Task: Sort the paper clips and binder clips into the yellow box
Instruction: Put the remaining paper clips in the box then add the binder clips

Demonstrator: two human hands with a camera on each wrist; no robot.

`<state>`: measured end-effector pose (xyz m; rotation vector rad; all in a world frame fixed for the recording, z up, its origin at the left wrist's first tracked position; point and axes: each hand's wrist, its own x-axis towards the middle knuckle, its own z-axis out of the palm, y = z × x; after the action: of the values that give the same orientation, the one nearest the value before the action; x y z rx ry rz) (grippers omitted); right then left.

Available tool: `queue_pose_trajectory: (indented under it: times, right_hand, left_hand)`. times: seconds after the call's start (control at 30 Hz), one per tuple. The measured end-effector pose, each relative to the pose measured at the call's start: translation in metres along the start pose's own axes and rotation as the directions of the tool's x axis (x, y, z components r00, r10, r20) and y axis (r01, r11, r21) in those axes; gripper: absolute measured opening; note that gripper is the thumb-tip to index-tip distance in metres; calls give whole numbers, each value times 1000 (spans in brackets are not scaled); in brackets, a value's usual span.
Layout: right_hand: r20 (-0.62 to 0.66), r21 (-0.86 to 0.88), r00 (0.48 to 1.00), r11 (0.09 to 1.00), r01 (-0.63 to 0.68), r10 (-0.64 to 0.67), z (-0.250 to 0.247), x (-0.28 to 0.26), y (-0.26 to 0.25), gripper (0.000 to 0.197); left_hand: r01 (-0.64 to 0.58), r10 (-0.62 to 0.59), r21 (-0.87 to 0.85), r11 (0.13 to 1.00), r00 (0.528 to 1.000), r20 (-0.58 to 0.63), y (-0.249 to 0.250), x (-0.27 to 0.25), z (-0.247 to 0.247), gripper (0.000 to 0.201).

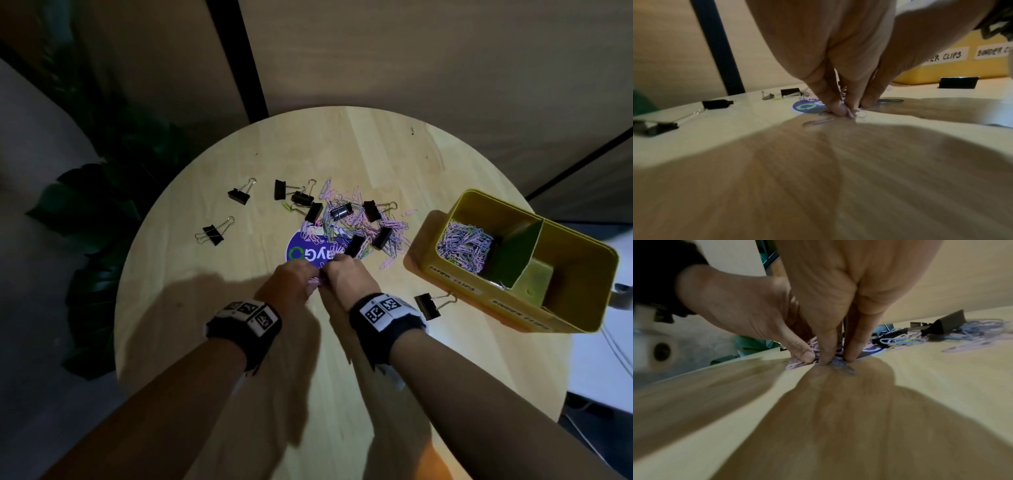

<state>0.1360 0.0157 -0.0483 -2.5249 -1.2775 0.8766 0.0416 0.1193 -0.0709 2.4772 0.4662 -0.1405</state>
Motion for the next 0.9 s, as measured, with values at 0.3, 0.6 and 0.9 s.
queue_pose_trajectory:
  times: [0.3, 0.6, 0.9]
  right_hand:
    - [-92, 228, 990, 970, -84, 107, -16, -11, 26, 12]
    - [-365, 699, 884, 713, 54, 291, -57, -59, 49, 27]
    - [-502, 801, 649, 591, 99, 572, -123, -110, 121, 24]
  left_hand:
    - [301, -357, -584, 754, 934, 20, -1, -1, -22, 15]
    - [197, -277, -781, 593, 960, 32, 46, 12, -56, 29]
    - [157, -141, -730, 665, 986, 84, 182, 72, -49, 23]
